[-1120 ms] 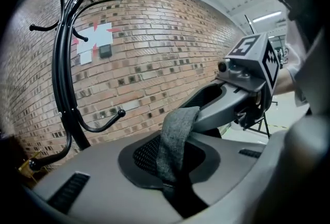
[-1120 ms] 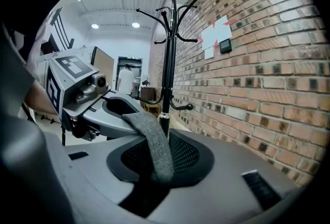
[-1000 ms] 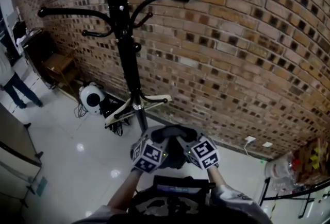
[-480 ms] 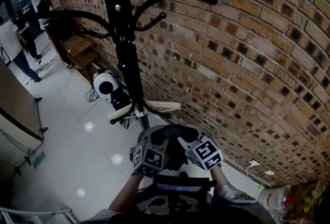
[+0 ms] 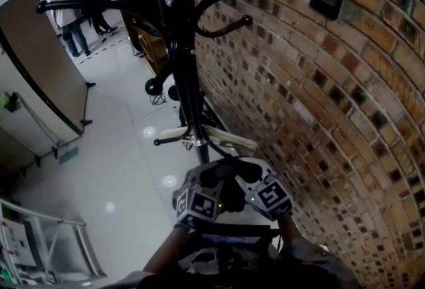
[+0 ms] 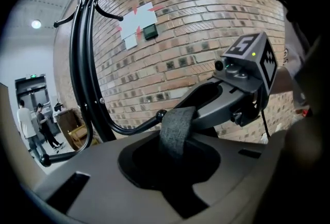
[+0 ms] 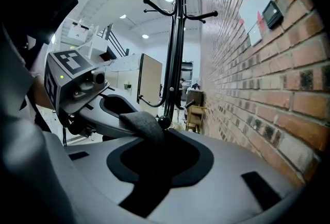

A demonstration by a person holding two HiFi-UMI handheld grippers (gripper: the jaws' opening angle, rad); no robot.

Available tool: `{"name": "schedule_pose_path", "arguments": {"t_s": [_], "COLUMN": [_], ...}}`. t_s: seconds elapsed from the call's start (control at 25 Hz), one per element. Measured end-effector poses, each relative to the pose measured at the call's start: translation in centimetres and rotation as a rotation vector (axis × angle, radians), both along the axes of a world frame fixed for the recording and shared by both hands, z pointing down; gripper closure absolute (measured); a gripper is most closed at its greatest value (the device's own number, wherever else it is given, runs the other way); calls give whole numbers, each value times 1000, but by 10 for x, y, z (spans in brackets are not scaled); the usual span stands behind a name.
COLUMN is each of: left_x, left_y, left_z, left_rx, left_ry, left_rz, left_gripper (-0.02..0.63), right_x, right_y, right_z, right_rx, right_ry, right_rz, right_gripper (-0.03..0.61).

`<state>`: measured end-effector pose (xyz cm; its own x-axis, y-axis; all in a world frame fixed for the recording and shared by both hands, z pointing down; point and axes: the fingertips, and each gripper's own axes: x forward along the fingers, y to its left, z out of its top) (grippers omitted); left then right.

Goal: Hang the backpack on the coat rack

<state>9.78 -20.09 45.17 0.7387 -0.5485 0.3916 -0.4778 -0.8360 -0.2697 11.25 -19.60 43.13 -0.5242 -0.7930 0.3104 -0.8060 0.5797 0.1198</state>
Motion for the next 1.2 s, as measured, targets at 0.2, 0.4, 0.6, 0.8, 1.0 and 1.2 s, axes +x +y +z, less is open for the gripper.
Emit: {"name": "schedule_pose_path", "arguments": {"t_s": [0.2, 0.4, 0.6, 0.8, 1.0, 1.2], "left_x": [5, 4, 7, 12, 11, 15], "left_y": [-10, -13, -19, -21, -25, -33], "left_z": [-12, -6, -12, -8, -2, -3], "left_rx": [7, -20, -26, -56, -97, -123], "left_ry": [2, -3, -18, -15, -33, -61], "left_rz": [-80, -136, -161, -185, -203, -212], "left_gripper": [552, 552, 552, 551, 549, 546], "right_x": [6, 5, 6, 7, 5, 10], "right_y": [-9, -13, -17, -19, -21, -30], "right_z": [-10, -6, -8, -6, -1, 4], "right_rx": [0, -9, -23, -57, -88, -106], "right_ry": [-18, -9, 70, 153, 207, 266], "right_rz": [-72, -166, -313, -505, -628, -699], "right_gripper": [482, 482, 482, 482, 482, 482]}}
